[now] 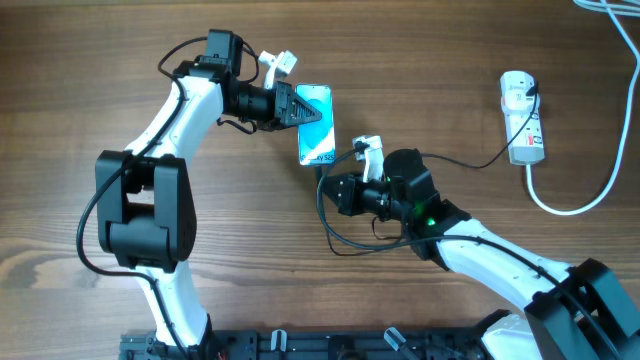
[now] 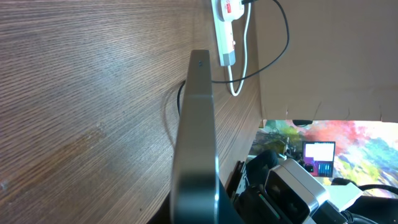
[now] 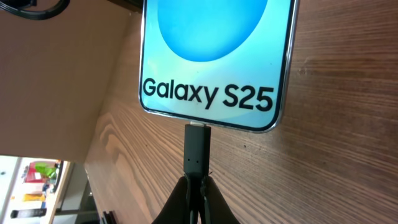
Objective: Plug charger to phone and switch on socket
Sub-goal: 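Push the plug into the phone's bottom port with the right gripper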
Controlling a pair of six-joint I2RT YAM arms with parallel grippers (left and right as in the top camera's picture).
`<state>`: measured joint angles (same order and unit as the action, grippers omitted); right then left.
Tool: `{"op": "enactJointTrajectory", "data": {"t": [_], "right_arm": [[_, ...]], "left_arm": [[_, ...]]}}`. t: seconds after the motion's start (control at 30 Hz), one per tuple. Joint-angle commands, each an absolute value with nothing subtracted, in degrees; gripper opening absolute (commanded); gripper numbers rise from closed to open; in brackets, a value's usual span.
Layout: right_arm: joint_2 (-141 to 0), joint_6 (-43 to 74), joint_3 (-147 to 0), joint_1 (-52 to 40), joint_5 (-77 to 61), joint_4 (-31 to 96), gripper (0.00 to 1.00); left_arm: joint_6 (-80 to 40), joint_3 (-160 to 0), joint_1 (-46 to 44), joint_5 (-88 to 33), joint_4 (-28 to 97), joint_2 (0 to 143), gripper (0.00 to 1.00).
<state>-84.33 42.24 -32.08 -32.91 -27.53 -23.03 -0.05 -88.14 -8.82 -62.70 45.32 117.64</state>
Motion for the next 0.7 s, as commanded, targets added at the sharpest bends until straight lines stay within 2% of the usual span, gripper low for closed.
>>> {"op": "enactJointTrajectory", "data": {"t": [0.0, 0.6, 0.67], "right_arm": [[-84.93, 42.19, -33.26, -31.83, -18.0, -26.79, 0.04], [-84.93, 42.22, -33.26, -31.83, -13.89, -30.92, 0.04], [-84.93, 42.19, -33.26, -31.83, -13.91, -31.03, 0.09]], "left_arm": [[1.1, -87.96, -9.28, -64.9, 46.94, 116.27, 0.04], [1.1, -87.96, -9.28, -64.9, 46.92, 116.27, 0.04], [1.1, -87.96, -9.28, -64.9, 46.92, 116.27, 0.04]]}}
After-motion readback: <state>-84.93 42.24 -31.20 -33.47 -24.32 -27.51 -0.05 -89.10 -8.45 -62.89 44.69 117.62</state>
